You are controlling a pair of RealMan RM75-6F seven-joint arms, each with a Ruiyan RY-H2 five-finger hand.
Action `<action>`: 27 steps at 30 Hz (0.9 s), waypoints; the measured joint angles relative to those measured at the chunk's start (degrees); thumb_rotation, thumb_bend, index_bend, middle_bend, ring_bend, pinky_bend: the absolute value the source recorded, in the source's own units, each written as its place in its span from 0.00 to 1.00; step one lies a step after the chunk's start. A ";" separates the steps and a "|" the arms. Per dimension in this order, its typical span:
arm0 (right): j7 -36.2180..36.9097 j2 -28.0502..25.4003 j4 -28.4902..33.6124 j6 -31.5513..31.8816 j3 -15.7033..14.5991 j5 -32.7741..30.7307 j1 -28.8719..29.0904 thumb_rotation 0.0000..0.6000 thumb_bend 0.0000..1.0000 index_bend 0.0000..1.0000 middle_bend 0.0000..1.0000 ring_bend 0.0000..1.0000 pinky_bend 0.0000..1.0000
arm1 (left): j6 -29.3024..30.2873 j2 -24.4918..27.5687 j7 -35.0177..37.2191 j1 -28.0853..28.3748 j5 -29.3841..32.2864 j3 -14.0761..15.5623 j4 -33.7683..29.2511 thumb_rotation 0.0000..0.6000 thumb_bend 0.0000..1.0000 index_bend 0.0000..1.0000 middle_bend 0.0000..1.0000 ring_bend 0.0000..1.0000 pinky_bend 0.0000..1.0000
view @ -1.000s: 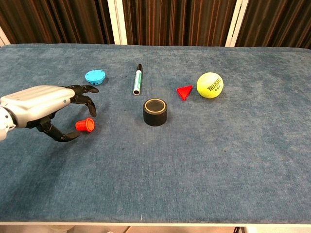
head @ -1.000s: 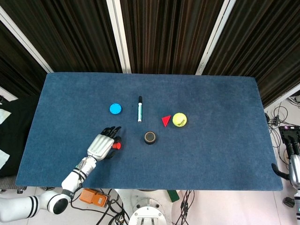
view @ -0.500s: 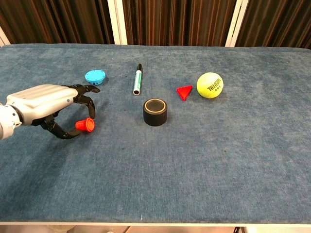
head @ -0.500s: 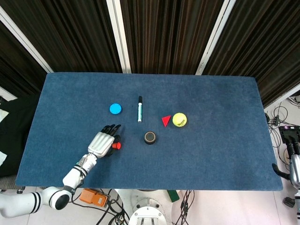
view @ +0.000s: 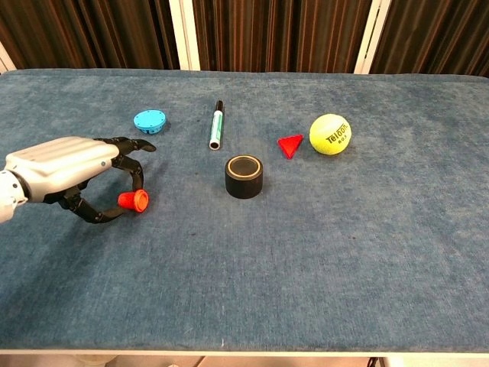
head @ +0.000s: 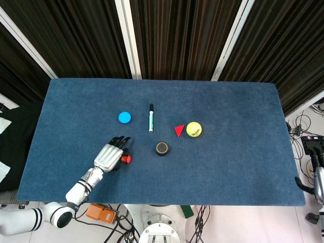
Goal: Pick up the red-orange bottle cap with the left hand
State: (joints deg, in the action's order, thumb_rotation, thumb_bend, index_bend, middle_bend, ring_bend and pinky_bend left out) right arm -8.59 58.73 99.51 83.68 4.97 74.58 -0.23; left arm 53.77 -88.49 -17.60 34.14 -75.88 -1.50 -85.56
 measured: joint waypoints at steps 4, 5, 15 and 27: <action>0.08 -0.07 0.01 -0.03 0.00 -0.05 0.00 1.00 0.40 0.17 0.13 0.06 0.00 | 0.45 0.25 -0.04 0.01 -0.31 0.12 -0.23 1.00 0.49 0.53 0.10 0.00 0.11; 0.12 -0.09 0.01 -0.03 0.01 -0.08 -0.01 1.00 0.40 0.17 0.13 0.06 0.00 | 0.57 0.38 -0.06 -0.02 -0.30 0.12 -0.49 1.00 0.49 0.53 0.10 0.00 0.10; 0.45 -0.21 0.06 0.15 -0.12 0.08 -0.18 1.00 0.40 0.17 0.13 0.06 0.00 | 0.48 7.14 2.27 0.37 0.67 -1.40 -8.24 1.00 0.49 0.55 0.11 0.00 0.10; 0.05 0.05 0.27 0.57 -0.33 0.60 -0.30 1.00 0.40 0.17 0.13 0.06 0.00 | -7.16 25.25 26.42 2.54 2.25 -8.35 -22.07 1.00 0.49 0.55 0.11 0.00 0.11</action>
State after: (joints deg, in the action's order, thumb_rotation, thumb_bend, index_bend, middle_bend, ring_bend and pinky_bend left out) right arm -8.53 58.79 99.78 84.25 4.64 75.18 -0.53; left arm 46.62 -63.24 8.82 36.68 -73.63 -9.85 -107.63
